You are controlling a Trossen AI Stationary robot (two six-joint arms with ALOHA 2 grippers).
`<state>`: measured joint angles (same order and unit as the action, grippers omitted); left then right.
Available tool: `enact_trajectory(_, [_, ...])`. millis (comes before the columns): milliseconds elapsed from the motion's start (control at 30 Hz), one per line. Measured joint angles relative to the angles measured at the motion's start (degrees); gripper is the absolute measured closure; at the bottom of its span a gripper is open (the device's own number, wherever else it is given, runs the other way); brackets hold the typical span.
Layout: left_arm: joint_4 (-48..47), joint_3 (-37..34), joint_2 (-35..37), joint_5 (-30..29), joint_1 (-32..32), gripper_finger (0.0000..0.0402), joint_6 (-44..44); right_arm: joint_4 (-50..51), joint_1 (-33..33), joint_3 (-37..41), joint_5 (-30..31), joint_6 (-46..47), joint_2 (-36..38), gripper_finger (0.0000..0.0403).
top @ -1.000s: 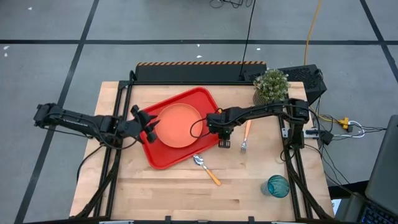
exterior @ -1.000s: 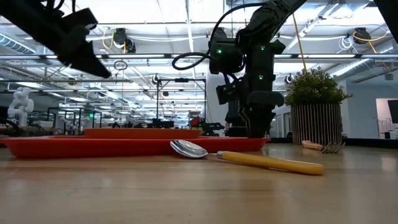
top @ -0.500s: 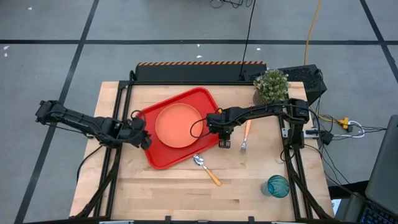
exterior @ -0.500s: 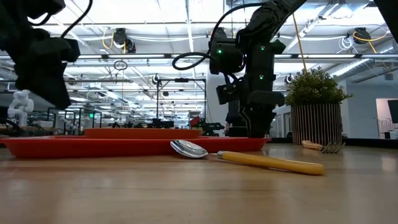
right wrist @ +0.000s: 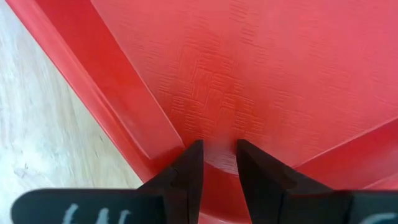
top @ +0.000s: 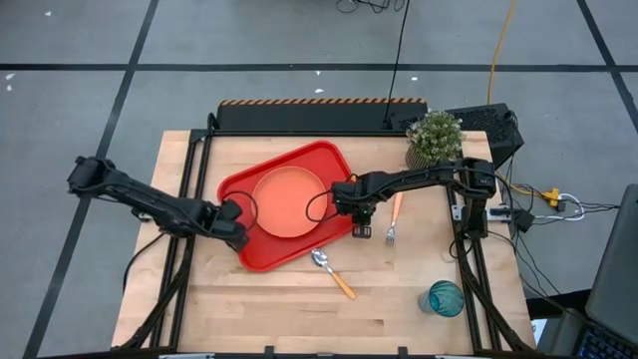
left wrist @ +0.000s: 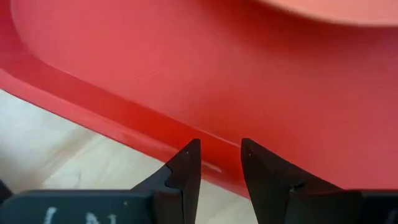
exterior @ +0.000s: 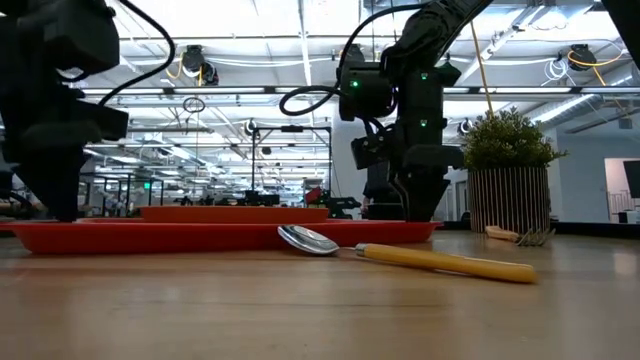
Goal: Pick and place plate/cup/fork/spoon on tray
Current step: Move the orange serving tray to the center of the table
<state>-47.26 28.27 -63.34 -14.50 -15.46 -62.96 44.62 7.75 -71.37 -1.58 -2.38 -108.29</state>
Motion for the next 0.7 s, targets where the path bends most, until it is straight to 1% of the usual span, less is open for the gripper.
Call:
enact_trajectory(167, [-0.2, 0.1, -2.9, -1.1, 0.6, 0.0284, 1.9, 0.5, 0.0, 0.0, -0.1, 0.3, 0.0, 0.0312])
enact_trajectory(267, [-0.7, 0.1, -4.1, -3.0, 1.5, 0.0284, 3.5, 0.5, -0.1, 0.0, -0.3, 1.5, 0.0, 0.0312])
enact_trajectory(433, [-3.1, 0.1, -5.9, -7.3, 4.2, 0.0284, 6.1, 0.4, -1.1, 0.0, -4.1, 1.9, 0.0, 0.0312])
enact_trajectory(700, [-2.0, 0.0, -6.8, -10.4, 9.4, 0.0284, 12.2, 0.7, -4.0, 0.0, -8.3, 2.2, 0.0, 0.0312])
